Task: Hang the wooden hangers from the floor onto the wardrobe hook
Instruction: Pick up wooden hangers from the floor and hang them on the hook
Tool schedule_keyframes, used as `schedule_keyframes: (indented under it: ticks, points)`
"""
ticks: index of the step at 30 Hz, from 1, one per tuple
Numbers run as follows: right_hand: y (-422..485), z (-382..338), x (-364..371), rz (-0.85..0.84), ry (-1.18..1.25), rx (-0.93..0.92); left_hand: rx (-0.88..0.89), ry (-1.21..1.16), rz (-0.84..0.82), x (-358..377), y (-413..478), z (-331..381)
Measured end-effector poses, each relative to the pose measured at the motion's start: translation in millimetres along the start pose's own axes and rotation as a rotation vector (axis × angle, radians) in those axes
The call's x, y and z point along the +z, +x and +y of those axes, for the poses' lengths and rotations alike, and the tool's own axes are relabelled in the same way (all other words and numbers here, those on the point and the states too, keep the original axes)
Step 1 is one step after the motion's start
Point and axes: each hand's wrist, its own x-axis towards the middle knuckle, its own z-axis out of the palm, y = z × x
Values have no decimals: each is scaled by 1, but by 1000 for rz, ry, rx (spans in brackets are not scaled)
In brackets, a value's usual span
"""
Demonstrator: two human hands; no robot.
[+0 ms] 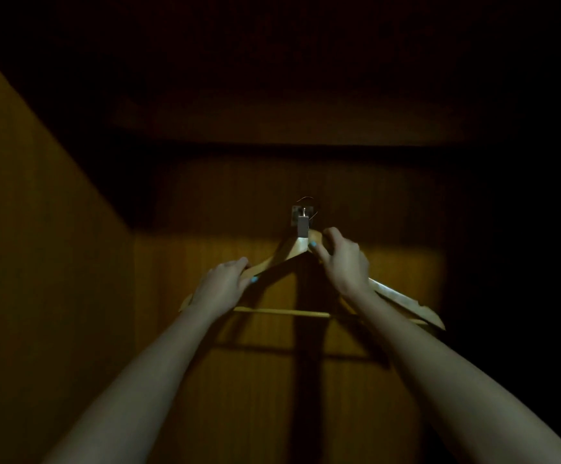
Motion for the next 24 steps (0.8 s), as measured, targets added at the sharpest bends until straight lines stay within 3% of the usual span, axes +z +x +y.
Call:
schedule_keyframes:
  ticks: [4,11,16,24]
  points:
    - [-5,11,26,-54,44,-16,-58,-60,2,23,4,-14]
    - [-9,28,46,11,215,12,-43,-154,68,52,6,-17]
    - [-2,18,50,-53,201,-32,-106,-203,35,60,11,-29]
    - [-18,23,54,27,64,18,-99,-148,87,72,4,-23]
